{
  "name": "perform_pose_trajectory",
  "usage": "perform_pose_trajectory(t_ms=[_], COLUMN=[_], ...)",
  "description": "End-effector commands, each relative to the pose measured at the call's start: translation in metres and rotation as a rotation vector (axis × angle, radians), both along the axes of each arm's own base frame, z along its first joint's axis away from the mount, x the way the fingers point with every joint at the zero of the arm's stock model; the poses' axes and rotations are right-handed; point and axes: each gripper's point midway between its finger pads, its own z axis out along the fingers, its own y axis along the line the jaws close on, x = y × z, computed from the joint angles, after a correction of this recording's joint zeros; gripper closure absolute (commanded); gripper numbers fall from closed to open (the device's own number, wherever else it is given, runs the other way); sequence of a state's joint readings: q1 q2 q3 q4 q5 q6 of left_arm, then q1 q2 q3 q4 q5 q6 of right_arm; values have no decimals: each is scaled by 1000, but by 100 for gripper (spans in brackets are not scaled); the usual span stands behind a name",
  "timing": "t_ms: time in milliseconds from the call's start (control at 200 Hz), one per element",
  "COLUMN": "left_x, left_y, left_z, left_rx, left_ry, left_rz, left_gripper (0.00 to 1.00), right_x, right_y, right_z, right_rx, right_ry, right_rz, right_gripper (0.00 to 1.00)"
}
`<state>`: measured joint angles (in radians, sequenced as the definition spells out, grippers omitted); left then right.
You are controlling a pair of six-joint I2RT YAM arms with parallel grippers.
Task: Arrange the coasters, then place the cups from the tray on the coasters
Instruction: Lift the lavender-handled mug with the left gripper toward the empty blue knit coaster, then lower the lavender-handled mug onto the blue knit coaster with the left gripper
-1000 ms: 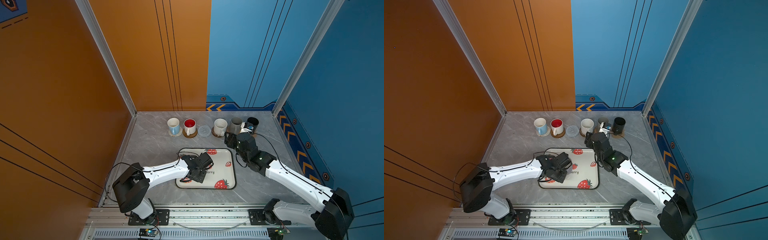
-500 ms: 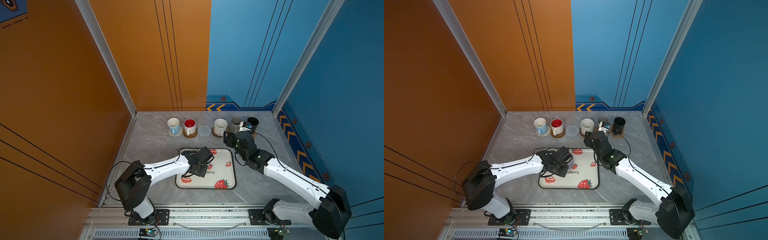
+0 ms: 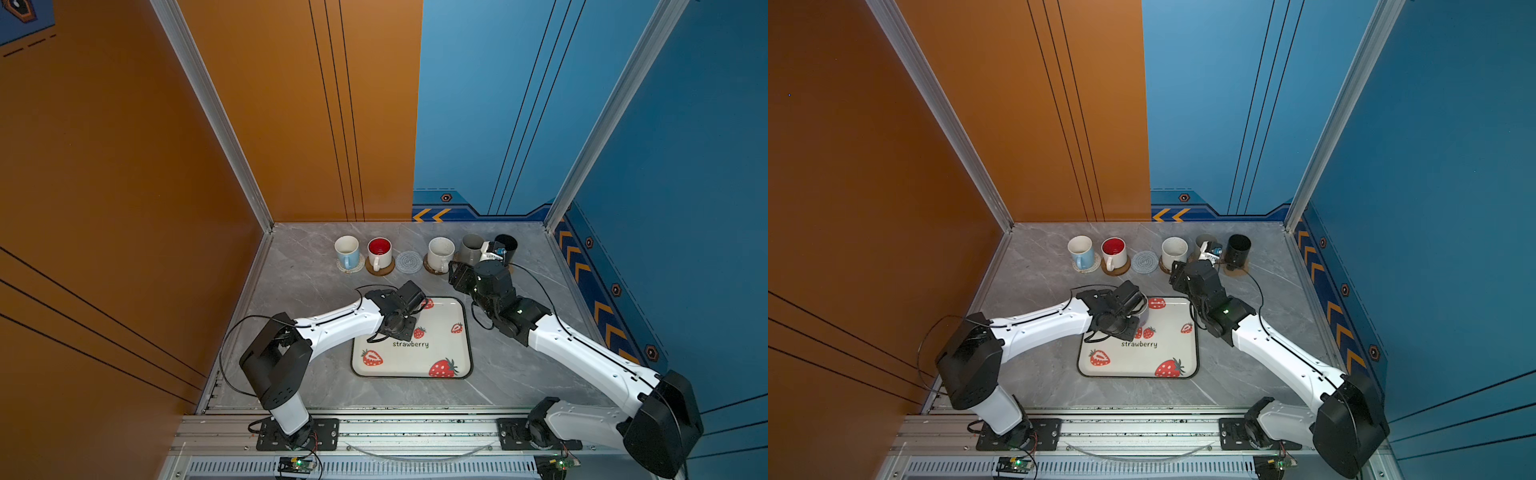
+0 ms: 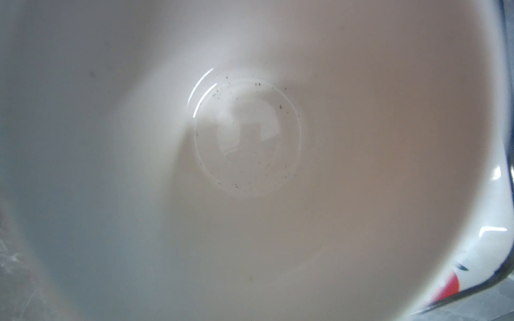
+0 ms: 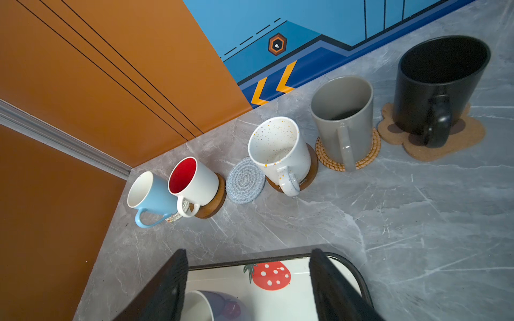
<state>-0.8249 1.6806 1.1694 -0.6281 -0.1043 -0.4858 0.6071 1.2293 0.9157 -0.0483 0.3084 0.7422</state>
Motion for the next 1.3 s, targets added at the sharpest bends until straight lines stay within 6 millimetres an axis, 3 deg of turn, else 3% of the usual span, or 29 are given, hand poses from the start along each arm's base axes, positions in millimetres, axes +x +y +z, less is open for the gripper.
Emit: perform_pose_trajectory(t_ms=[0,1297], left_x=[20,124], left_y=[-11,-28], left_z=[21,56], left_rx=[-45,-69], left_ry=[-64,-193], left_rz=[-6,40], left_gripper=[100,100], right_x=[5,11], right_y=[1,-26], right_z=[5,-10], right_rx=[40,74], right_ry=[-9,23], right_rz=[-3,-50], right_gripper=[32,32])
